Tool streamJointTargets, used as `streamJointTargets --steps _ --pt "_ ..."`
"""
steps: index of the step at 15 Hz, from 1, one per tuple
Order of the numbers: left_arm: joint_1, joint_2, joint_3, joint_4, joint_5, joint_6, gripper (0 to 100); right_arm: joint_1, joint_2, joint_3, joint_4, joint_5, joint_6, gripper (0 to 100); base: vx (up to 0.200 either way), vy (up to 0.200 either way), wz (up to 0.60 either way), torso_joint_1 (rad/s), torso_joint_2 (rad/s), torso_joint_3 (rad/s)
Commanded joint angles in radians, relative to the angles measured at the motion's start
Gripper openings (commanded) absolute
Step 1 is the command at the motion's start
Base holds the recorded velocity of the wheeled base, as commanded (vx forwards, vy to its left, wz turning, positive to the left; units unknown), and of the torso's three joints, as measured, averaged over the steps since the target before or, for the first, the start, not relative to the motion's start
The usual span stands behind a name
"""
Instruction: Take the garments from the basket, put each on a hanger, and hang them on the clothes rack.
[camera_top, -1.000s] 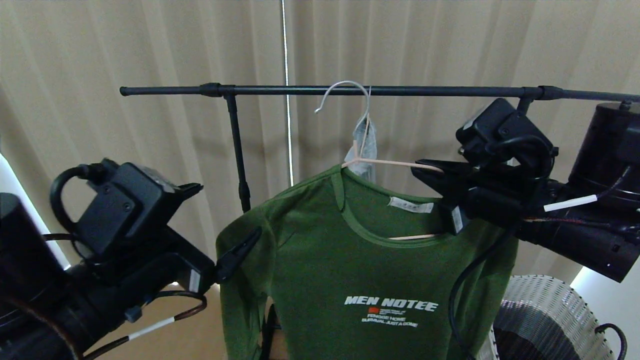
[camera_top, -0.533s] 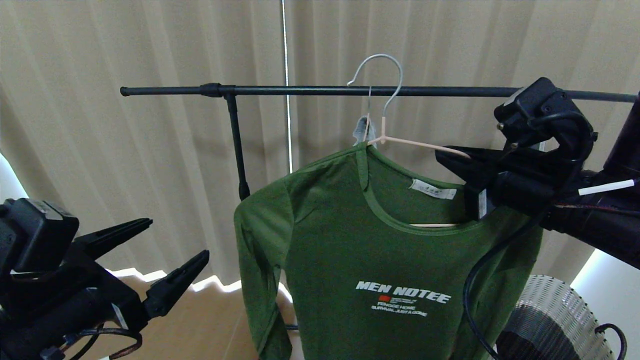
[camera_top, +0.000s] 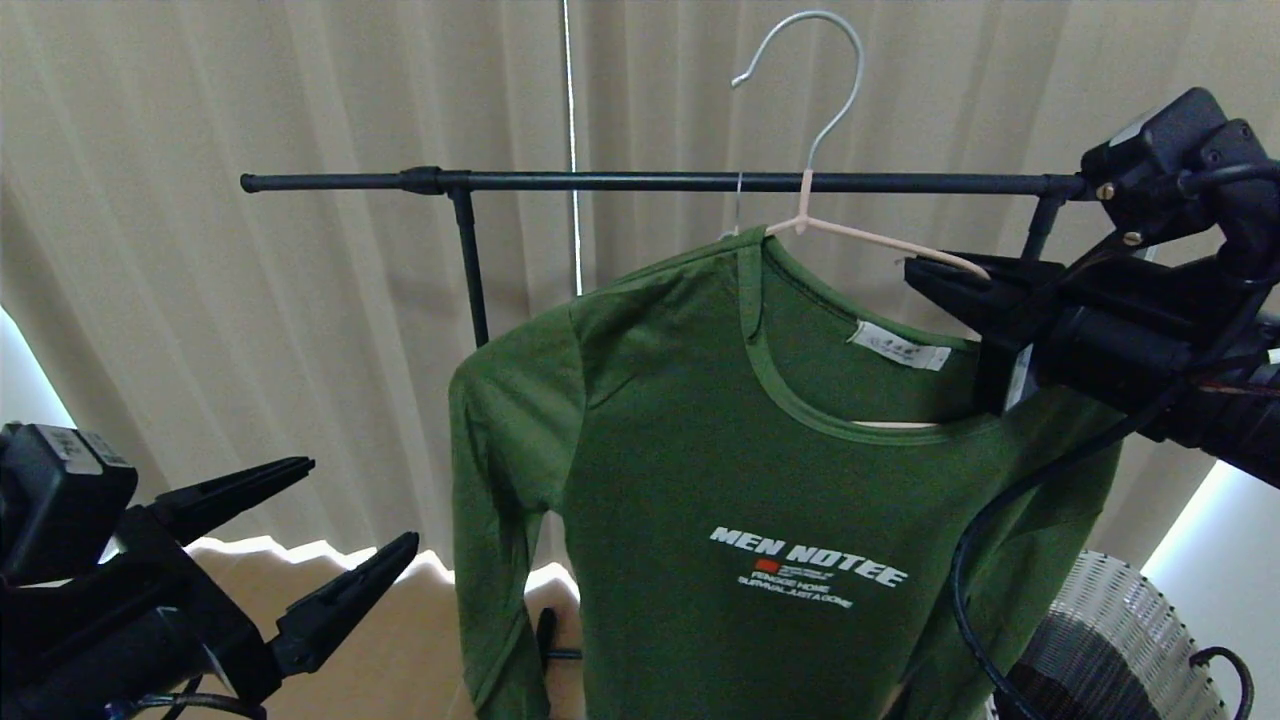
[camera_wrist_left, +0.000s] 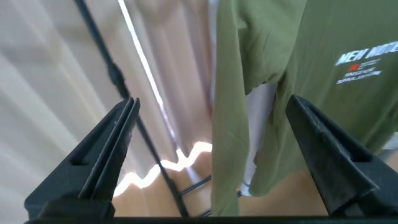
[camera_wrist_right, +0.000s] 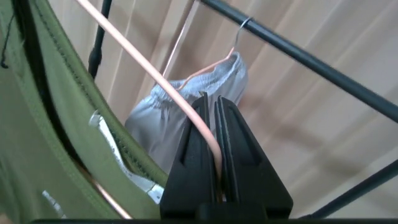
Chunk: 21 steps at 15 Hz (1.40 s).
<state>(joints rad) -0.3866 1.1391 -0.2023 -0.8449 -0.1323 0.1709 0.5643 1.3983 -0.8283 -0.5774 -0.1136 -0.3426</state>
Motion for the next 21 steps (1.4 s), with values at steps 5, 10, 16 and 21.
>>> streamJointTargets --steps 5,10,16,21 --pt "-0.003 0.060 -0.006 -0.003 -0.064 -0.028 100 0.005 -0.053 0.003 -0.002 0.100 0.010 0 0.000 0.000 0.00 0.000 0.00 0.000" --pt "-0.003 0.169 0.041 -0.171 -0.064 -0.044 0 0.043 -0.056 0.005 0.002 0.098 0.048 0 0.000 0.000 0.00 0.000 0.00 0.000" --pt "0.055 0.128 0.031 -0.175 -0.064 -0.044 0 0.023 -0.056 -0.005 0.005 0.088 0.045 0 0.000 0.000 0.00 0.000 0.00 0.000" --pt "0.180 0.111 0.024 -0.174 -0.066 -0.033 0 -0.096 -0.061 -0.003 0.007 0.088 0.043 0 0.000 0.000 0.00 0.000 0.00 0.000"
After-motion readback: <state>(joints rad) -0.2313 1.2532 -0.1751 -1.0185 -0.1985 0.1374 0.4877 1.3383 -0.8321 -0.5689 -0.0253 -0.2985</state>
